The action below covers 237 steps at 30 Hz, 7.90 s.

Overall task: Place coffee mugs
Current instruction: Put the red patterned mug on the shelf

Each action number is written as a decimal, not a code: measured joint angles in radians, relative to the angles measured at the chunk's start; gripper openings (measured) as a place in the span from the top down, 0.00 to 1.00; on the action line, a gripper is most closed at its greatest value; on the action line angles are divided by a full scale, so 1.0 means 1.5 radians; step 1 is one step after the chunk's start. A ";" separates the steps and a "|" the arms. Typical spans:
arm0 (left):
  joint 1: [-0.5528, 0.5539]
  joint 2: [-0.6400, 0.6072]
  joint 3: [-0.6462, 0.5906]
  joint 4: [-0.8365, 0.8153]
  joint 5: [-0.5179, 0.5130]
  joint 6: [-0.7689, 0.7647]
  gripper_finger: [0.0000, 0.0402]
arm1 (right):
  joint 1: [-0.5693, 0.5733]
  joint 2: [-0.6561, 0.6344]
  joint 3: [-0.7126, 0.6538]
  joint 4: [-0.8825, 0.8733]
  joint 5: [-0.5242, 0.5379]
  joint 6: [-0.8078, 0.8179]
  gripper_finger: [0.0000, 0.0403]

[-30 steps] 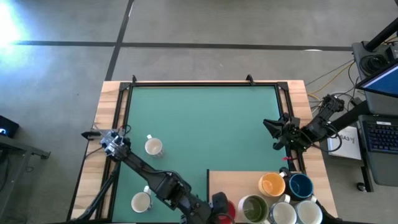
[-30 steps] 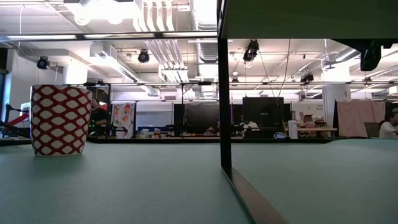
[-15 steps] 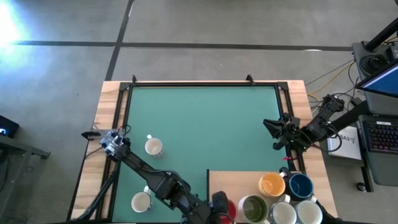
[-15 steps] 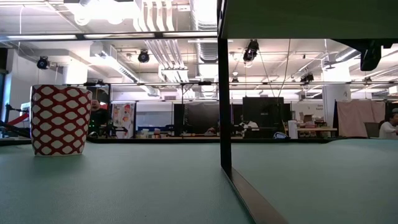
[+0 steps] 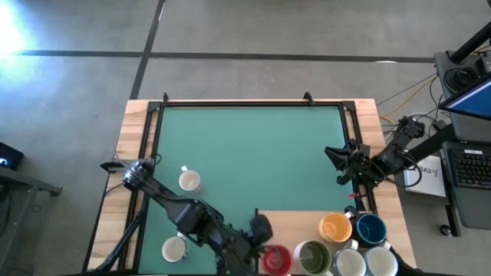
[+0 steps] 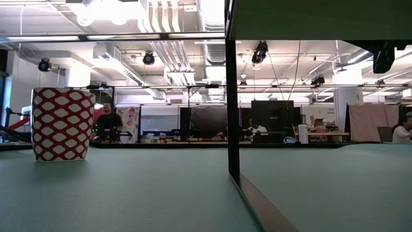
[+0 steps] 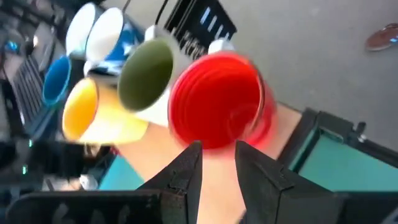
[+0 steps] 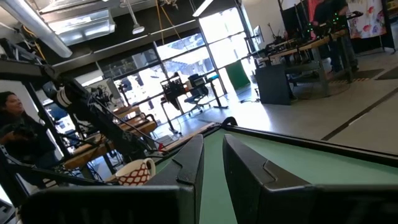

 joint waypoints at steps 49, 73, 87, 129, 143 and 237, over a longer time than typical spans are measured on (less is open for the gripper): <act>0.108 -0.591 -0.912 -0.069 -0.098 -1.087 0.65 | 0.000 0.000 0.000 0.000 0.000 0.000 0.88; 0.238 -0.431 -0.897 0.010 -0.019 -0.998 0.54 | 0.000 0.000 0.000 0.000 0.000 0.000 0.88; 0.238 -0.357 -0.797 -0.014 -0.015 -0.880 0.98 | 0.000 0.000 0.000 0.000 0.000 0.000 0.88; 0.169 -0.280 -0.689 -0.075 0.026 -0.999 0.72 | 0.000 0.000 0.000 0.000 0.000 0.000 0.88; 0.135 -0.010 -0.449 -0.340 -0.132 -1.051 0.72 | 0.000 0.000 0.000 0.000 0.000 0.000 0.88; 0.599 -0.283 -0.760 -0.169 0.350 0.170 0.72 | 0.000 0.000 0.000 0.000 0.000 0.000 0.88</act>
